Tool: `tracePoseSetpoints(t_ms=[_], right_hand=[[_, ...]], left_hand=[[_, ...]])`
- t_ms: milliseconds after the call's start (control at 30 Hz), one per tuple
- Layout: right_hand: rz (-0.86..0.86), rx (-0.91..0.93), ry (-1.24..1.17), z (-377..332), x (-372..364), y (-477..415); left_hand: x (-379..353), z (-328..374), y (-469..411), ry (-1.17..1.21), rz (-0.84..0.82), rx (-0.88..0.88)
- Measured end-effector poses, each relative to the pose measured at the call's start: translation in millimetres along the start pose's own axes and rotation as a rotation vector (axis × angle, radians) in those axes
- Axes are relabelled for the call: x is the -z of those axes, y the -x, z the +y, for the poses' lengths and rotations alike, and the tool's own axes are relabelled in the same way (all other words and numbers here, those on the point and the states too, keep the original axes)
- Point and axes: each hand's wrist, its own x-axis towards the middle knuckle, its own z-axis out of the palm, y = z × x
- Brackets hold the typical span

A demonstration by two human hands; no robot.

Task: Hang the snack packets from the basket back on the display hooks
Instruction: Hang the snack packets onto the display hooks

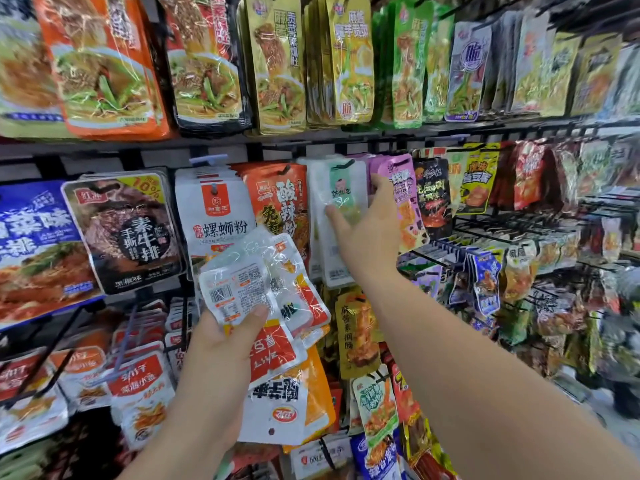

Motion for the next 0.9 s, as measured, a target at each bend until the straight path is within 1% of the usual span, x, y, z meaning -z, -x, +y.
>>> tracePoseSetpoints(t_ms=[133, 300, 433, 567, 700, 900], right_hand=[[-0.077, 0.108, 0.165, 9.8, -8.8, 6.5], [-0.125, 0.100, 0.202, 10.9, -13.7, 7.2], [-0.126, 0.167, 0.369, 9.8, -13.5, 12.1], [-0.148, 0.201, 0.433, 9.7, -20.4, 12.0], [-0.174, 0.187, 0.440, 10.1, -25.8, 6.1], [-0.188, 0.229, 0.456, 20.7, -36.5, -6.4]], left_hand=[[0.7, -0.8, 6.4, 0.004, -0.022, 0.020], [4.3, 0.9, 9.5, -0.007, -0.015, 0.025], [7.4, -0.2, 8.6, 0.001, -0.002, 0.024], [6.1, -3.8, 6.4, 0.000, -0.006, 0.030], [2.2, -4.4, 5.4, 0.000, -0.004, 0.031], [1.4, -3.3, 7.8, -0.012, -0.031, 0.018]])
